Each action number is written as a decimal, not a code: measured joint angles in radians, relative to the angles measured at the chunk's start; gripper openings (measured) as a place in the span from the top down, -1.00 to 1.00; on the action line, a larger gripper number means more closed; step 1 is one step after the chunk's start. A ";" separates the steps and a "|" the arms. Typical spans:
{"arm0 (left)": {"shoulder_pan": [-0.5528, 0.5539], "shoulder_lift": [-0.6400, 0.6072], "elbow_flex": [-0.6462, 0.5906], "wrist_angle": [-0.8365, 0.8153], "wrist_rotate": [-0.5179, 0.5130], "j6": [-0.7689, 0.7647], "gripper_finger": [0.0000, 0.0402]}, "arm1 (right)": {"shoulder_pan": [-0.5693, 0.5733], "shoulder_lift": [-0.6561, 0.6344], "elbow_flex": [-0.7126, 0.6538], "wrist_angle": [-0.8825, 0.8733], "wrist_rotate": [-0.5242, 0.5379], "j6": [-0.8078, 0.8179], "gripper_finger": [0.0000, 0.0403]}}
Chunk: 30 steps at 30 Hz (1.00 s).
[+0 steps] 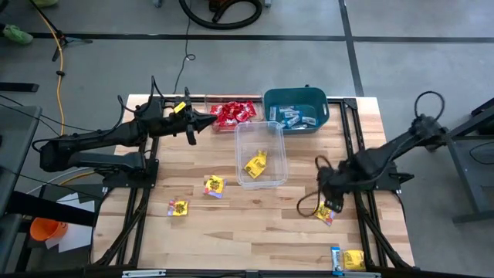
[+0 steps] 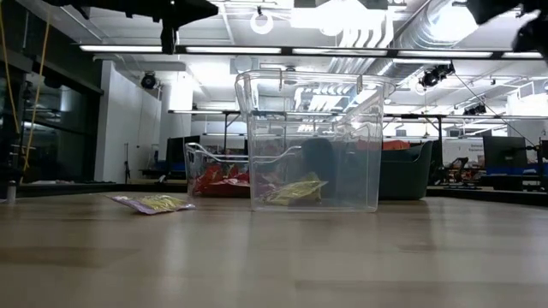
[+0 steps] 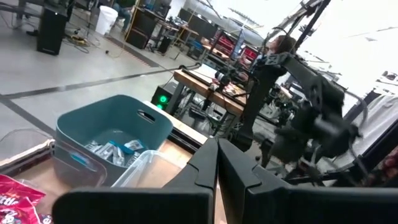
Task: Sort candy
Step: Put the yellow candy into the transparent container
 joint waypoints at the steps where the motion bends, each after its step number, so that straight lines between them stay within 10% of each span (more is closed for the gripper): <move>1: 0.000 0.000 0.000 0.000 0.000 0.000 1.00 | 0.015 0.032 0.000 0.004 -0.010 0.013 -0.27; 15: 0.000 0.000 0.000 0.000 0.001 0.000 1.00 | 0.115 0.407 -0.001 0.131 -0.056 0.166 -0.27; 30: 0.000 0.000 0.001 -0.033 0.029 -0.001 1.00 | 0.133 0.411 -0.254 0.424 -0.114 0.218 -0.27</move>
